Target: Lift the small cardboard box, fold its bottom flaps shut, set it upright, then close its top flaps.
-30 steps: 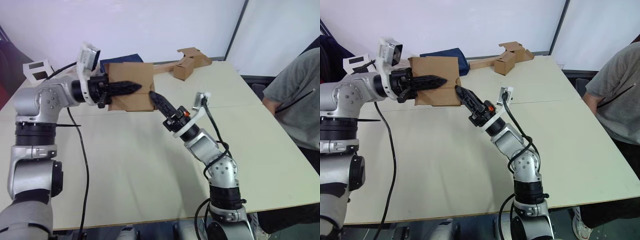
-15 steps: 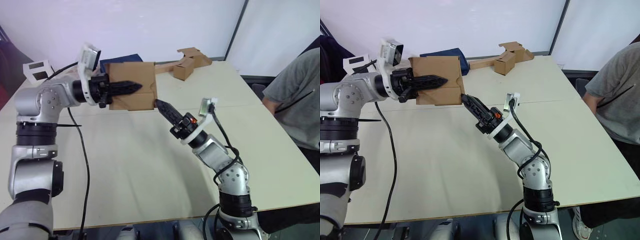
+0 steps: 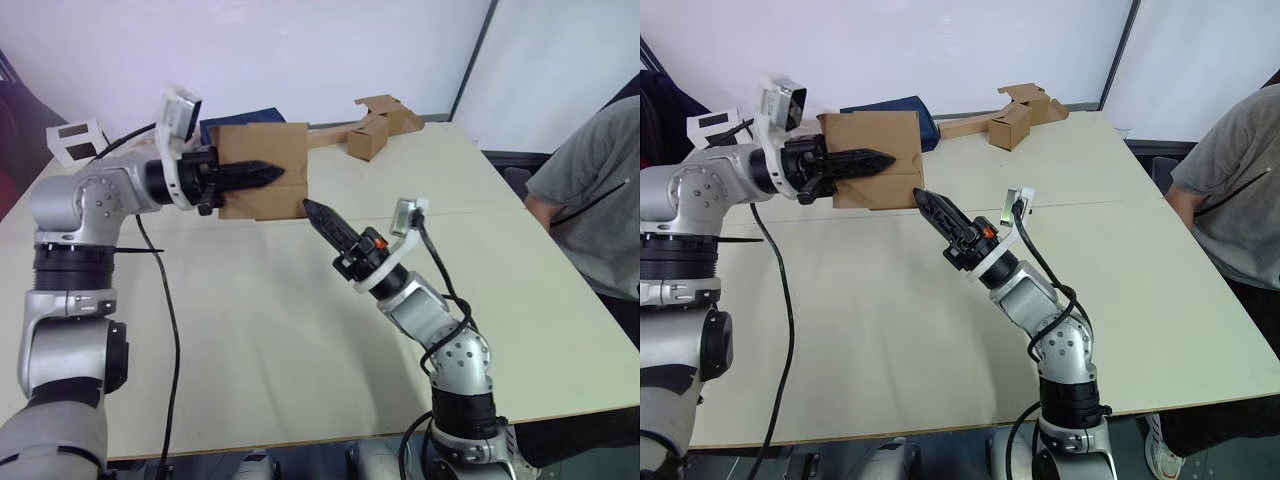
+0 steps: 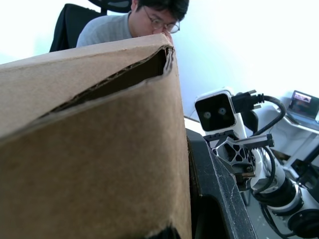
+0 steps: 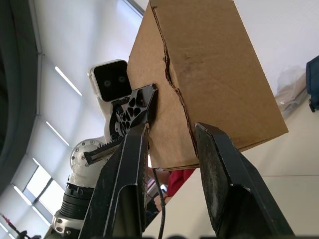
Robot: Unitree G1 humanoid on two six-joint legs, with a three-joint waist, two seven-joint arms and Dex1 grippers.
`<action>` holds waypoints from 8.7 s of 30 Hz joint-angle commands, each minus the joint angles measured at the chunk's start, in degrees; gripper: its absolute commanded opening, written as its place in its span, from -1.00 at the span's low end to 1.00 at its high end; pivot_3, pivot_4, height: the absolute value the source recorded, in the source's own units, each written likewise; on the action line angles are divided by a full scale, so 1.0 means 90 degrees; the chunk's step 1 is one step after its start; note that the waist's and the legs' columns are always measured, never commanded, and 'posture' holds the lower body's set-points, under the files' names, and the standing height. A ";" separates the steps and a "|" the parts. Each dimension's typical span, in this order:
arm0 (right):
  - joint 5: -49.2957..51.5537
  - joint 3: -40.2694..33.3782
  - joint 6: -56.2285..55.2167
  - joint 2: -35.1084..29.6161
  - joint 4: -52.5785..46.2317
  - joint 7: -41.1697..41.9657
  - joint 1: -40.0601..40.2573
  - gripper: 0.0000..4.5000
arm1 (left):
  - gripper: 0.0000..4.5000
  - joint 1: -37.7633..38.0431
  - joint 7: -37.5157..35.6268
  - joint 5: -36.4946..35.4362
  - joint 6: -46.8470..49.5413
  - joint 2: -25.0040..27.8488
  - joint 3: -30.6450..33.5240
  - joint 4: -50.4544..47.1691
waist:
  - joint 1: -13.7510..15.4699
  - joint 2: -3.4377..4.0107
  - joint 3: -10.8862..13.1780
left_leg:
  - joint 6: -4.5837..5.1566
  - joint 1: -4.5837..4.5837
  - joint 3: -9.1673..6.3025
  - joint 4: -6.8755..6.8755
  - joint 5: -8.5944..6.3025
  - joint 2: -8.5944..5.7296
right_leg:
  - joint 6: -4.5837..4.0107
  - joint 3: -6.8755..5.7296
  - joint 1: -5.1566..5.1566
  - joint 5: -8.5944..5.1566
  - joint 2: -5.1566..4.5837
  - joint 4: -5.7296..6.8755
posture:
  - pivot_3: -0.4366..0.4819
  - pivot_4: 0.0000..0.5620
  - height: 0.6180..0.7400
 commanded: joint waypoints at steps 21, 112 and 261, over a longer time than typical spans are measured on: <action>0.0090 -0.0589 -0.0203 -0.0969 -0.0019 -0.0248 -0.0483 -0.98 | -1.00 -0.0137 0.0095 -0.0135 -0.0006 -0.0083 0.0163 -0.0179 | -0.0002 0.0000 0.0000 | 0.0030 0.0000 0.0001 0.0000 -0.0017 0.0000 | 0.0000 0.0000 0.0000 0.0000 0.0000 0.0000 | -0.05 -0.47 1.00; -0.5033 0.0837 -0.1097 -0.4211 0.0213 0.2430 0.1513 -1.00 | -0.99 0.3201 0.2629 0.1424 -0.0433 0.0001 0.0341 -0.2739 | 0.0345 -0.0006 0.0001 | 0.0052 0.0007 -0.0002 0.0044 -0.0029 0.0000 | -0.0004 -0.0005 0.0025 -0.0013 -0.0005 0.0013 | -0.05 -0.47 1.00; -0.4681 0.2076 -0.0037 -0.4566 -0.1851 0.2912 -0.0207 -1.00 | -0.99 0.1363 -0.0176 0.2684 -0.3502 -0.1568 -0.1409 0.2449 | 0.0332 -0.0009 -0.0002 | 0.0052 0.0012 -0.0002 0.0025 -0.0029 -0.0002 | -0.0006 -0.0011 0.0025 -0.0013 -0.0002 0.0002 | -0.05 -0.47 1.00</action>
